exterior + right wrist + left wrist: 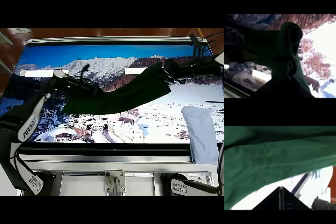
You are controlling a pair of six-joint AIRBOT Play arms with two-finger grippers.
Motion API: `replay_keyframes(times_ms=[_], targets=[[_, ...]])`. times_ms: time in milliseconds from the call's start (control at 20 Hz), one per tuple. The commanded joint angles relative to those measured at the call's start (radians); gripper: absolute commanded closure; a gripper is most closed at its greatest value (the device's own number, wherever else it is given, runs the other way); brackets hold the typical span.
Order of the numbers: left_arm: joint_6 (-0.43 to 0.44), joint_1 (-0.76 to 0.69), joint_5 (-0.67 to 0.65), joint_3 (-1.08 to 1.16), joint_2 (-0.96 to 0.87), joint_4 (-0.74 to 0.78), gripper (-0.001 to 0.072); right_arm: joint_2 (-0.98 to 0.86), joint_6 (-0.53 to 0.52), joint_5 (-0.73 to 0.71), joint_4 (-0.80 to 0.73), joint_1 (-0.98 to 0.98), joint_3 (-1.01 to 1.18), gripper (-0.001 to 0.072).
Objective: Fold the shirts.
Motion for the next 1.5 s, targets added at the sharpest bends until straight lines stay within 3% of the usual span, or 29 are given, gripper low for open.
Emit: replay_keyframes(times_ms=[0,200,400,550,700,850,1050,1250,1450], targets=[[-0.024,-0.190,0.146,0.000,-0.027,-0.003,0.0666,0.132,0.073,0.111,-0.059,0.000,0.001,0.0655],[-0.093,-0.310,0.344,0.000,-0.037,-0.003,0.0666,0.202,0.108,0.198,-0.085,0.001,0.001,0.0654],[-0.169,-0.391,0.419,0.001,-0.090,-0.040,0.0666,0.227,0.135,0.229,-0.102,0.001,0.001,0.0654],[-0.111,-0.414,0.420,0.000,-0.139,-0.173,0.0666,0.226,0.142,0.217,-0.114,0.001,0.000,0.0654],[-0.090,-0.371,0.418,0.000,-0.109,-0.143,0.0668,0.226,0.135,0.156,-0.134,0.001,-0.014,0.0654],[-0.150,-0.259,0.401,0.000,0.006,0.098,0.0669,0.187,0.129,0.078,-0.143,0.060,-0.031,0.0654],[-0.189,0.004,0.277,0.000,0.253,0.366,0.0668,0.037,0.107,-0.113,-0.142,0.269,-0.031,0.0655],[-0.188,0.302,0.167,0.000,0.520,0.391,0.0667,-0.158,0.113,-0.339,-0.084,0.483,-0.031,0.0655],[-0.187,0.471,0.027,0.000,0.716,0.391,0.0667,-0.359,0.111,-0.546,0.065,0.620,-0.031,0.0655]])
